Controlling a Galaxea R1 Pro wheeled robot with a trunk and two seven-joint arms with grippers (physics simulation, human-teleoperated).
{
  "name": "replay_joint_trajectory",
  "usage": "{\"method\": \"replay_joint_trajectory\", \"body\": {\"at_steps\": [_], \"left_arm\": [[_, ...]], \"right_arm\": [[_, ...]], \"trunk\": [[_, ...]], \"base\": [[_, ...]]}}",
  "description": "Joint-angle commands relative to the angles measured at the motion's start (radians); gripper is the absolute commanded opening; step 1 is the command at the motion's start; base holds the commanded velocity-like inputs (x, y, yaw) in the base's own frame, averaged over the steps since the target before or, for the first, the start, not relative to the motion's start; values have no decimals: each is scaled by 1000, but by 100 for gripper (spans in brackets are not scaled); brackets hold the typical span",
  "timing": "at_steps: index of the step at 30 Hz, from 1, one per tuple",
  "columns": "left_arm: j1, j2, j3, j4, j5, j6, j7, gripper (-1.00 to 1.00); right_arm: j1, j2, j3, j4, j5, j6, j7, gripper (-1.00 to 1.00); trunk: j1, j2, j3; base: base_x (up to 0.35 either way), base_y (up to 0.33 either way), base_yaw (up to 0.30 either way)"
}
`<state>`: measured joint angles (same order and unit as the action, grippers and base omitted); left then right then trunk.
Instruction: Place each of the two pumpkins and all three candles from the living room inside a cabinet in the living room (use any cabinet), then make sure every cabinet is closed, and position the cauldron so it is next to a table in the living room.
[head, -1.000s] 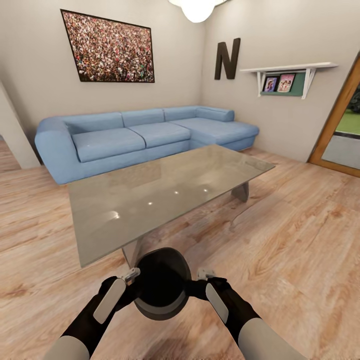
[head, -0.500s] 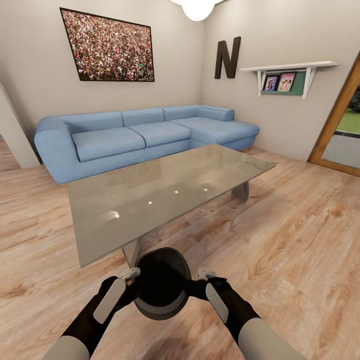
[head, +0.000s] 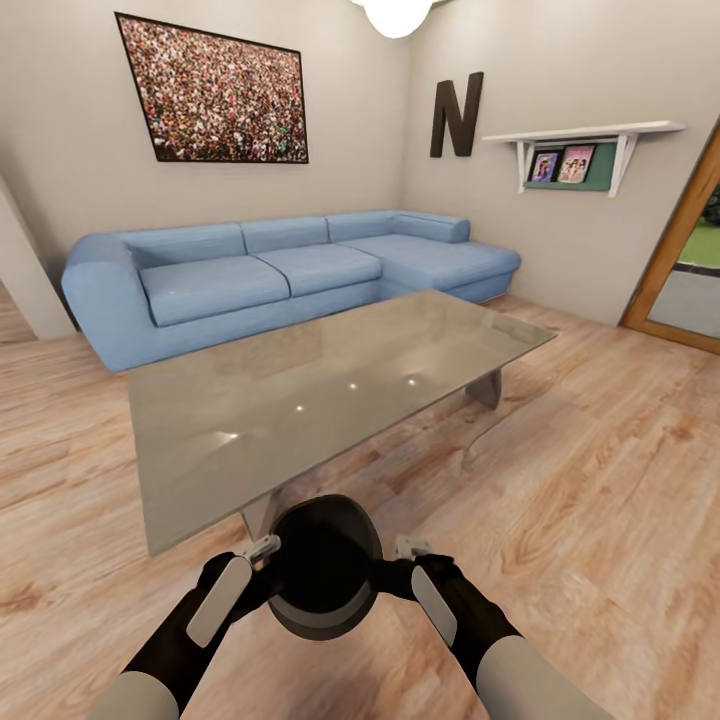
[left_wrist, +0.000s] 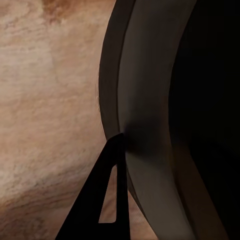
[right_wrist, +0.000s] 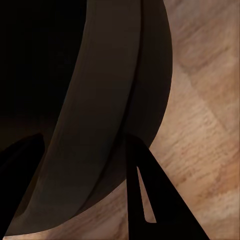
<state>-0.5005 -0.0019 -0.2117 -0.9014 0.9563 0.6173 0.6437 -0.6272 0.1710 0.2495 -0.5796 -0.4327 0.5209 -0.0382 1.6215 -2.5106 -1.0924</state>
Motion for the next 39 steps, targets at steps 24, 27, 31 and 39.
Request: {"method": "replay_joint_trajectory", "body": {"at_steps": [24, 27, 31, 39], "left_arm": [[-1, 0, 12, -53, 64, -11, -44, -100], [-1, 0, 12, -53, 64, -11, -44, -100], [-1, -1, 12, -53, 64, -11, -43, -100], [-1, 0, 12, -53, 64, -11, -43, -100]], "right_arm": [[0, -1, 1, -1, -40, 2, 43, -100], [0, -1, 1, -2, -40, 2, 43, -100], [0, -1, 1, -2, -40, 2, 43, -100], [0, -1, 1, -2, -40, 2, 44, -100]], "trunk": [[4, -3, -40], [6, -4, -51], [8, -4, -67], [11, -6, -98]], "base": [[27, 0, 0], [0, 0, 0], [0, 0, 0], [0, 0, 0]]}}
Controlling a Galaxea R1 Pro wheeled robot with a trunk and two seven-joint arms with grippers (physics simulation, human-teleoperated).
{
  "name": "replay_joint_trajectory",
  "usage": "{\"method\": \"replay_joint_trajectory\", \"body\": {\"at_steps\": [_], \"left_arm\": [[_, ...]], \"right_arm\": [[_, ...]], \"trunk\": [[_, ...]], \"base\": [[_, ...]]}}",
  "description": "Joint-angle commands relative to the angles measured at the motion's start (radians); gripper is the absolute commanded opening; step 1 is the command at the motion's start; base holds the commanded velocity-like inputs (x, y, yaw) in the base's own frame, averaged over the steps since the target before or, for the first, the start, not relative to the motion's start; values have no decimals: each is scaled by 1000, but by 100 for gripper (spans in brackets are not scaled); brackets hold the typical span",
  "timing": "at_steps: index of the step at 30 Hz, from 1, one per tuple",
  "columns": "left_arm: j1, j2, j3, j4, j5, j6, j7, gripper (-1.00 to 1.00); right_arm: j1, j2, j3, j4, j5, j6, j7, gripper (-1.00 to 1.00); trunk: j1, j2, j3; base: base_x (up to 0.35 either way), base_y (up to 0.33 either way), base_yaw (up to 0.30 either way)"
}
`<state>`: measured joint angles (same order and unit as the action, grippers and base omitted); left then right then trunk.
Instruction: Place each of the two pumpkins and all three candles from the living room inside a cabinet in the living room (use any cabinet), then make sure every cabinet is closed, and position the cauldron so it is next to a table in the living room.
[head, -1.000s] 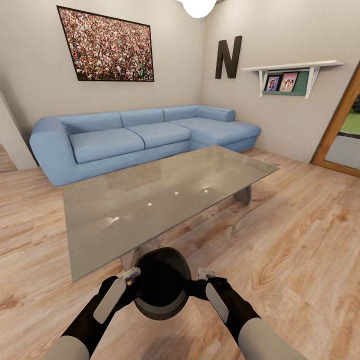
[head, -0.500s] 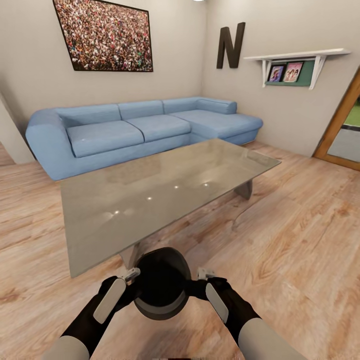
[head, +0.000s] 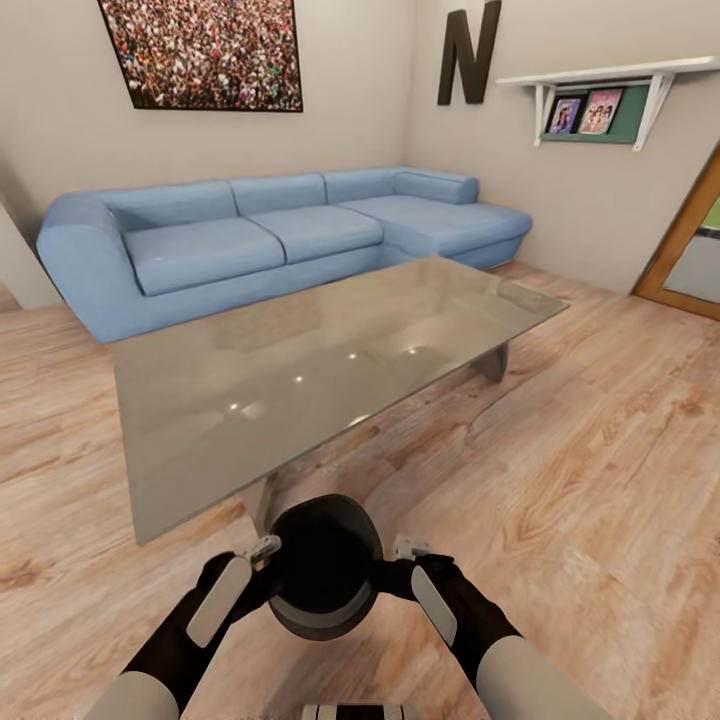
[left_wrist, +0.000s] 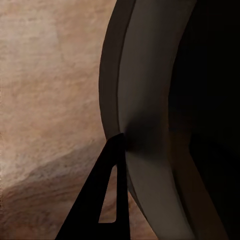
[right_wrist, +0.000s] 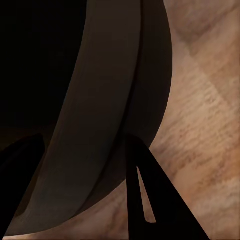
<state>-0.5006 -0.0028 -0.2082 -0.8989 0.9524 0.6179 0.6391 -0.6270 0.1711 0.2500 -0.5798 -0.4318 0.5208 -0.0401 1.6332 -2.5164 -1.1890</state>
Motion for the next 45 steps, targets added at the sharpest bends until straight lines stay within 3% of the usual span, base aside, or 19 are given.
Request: {"method": "replay_joint_trajectory", "body": {"at_steps": [1, 45], "left_arm": [[-1, 1, 9, -55, 68, -12, -39, -100], [-1, 0, 8, -55, 68, -12, -39, -100]], "right_arm": [[0, -1, 0, -2, -41, 2, 46, -100], [0, -1, 0, 0, -41, 5, 46, -100]], "trunk": [[0, -1, -5], [0, -1, -9]], "base": [[0, 0, 0], [11, 0, 0]]}}
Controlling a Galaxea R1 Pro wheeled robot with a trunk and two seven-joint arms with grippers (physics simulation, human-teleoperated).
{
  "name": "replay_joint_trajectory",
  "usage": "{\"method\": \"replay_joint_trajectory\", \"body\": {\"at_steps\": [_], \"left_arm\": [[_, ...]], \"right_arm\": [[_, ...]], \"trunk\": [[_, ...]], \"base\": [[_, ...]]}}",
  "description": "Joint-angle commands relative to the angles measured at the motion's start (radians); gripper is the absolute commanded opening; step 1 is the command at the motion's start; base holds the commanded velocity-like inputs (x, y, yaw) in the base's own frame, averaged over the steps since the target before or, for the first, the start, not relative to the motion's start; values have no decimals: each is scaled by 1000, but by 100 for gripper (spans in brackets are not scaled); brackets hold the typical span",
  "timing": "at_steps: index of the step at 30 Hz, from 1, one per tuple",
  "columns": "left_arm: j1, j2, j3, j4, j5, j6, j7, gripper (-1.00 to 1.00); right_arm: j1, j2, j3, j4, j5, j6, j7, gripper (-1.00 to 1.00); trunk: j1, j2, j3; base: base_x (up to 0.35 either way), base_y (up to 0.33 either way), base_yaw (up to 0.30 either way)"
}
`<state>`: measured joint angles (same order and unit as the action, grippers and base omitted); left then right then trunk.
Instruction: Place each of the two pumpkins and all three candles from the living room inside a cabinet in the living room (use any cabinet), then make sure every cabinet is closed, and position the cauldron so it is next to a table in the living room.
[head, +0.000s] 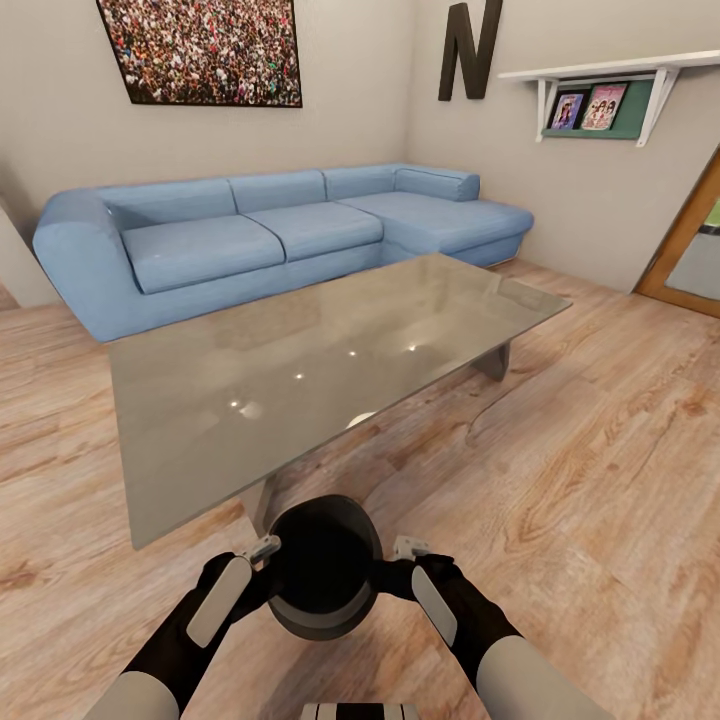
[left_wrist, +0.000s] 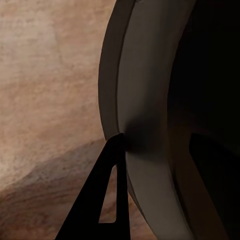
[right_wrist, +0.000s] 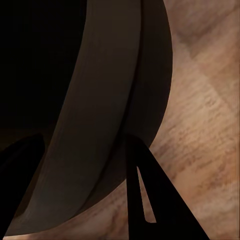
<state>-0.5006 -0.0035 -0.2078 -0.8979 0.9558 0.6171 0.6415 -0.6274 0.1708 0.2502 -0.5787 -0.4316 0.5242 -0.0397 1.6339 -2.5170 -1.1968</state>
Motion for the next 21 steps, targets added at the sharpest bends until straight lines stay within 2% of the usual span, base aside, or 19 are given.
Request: {"method": "replay_joint_trajectory", "body": {"at_steps": [1, 12, 13, 21], "left_arm": [[-1, 0, 8, -56, 64, -11, -42, -100], [-1, 2, 11, -56, 64, -11, -42, -100], [-1, 2, 11, -56, 64, -11, -42, -100], [-1, 2, 13, -56, 64, -11, -42, -100]], "right_arm": [[0, -1, 0, -1, -41, 2, 46, -100], [0, -1, 0, -2, -41, 4, 46, -100], [0, -1, 0, -2, -41, 4, 46, 100], [0, -2, 0, -2, -41, 4, 46, 100]], "trunk": [[0, 0, -1], [0, 0, -1], [0, 0, -1], [0, 0, -1]], "base": [[0, 0, 0], [0, 0, 0], [0, 0, 0], [0, 0, 0]]}}
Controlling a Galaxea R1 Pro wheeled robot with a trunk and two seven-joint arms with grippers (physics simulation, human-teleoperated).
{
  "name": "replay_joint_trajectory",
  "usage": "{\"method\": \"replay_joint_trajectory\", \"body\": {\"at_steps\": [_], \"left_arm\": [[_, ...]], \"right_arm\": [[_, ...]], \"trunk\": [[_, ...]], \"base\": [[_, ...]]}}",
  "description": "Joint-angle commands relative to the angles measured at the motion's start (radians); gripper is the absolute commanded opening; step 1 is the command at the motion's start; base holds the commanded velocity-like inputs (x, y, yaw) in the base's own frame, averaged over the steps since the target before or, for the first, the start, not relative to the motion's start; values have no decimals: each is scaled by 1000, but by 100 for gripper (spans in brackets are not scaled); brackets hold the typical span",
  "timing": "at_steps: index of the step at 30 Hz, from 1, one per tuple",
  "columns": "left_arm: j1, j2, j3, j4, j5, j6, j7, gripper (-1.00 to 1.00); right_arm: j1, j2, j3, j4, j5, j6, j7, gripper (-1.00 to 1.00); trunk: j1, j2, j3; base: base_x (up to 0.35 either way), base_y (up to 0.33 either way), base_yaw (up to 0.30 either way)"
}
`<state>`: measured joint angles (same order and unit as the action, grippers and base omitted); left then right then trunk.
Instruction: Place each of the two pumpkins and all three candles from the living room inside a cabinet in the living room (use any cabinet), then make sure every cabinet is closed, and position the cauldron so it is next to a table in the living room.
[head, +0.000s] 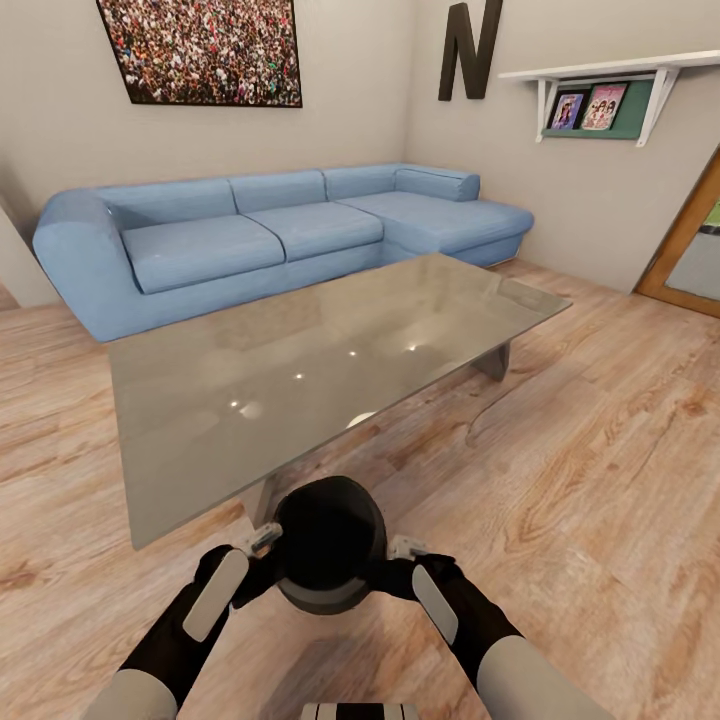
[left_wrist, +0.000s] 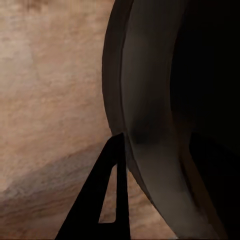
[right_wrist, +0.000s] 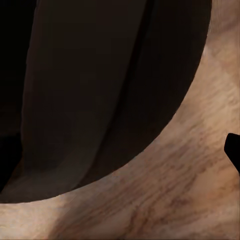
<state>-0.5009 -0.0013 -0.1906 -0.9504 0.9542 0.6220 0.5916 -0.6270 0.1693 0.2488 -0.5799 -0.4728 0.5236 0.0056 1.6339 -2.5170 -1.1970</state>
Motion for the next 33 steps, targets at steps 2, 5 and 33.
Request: {"method": "replay_joint_trajectory", "body": {"at_steps": [2, 5, 33], "left_arm": [[-1, 0, -4, -4, 66, -16, 8, -100], [-1, 0, -4, -4, 66, -16, 8, -100], [-1, 0, -6, -4, 66, -16, 8, -100]], "right_arm": [[0, -4, 1, -1, 0, 4, 1, 100], [0, -6, 1, -1, 0, 4, 1, 100], [0, -7, 1, 0, 0, 4, 1, 100]], "trunk": [[0, 0, -1], [0, 0, -1], [0, 0, -1]], "base": [[0, 0, 0], [0, 0, 0], [0, 0, 0]]}}
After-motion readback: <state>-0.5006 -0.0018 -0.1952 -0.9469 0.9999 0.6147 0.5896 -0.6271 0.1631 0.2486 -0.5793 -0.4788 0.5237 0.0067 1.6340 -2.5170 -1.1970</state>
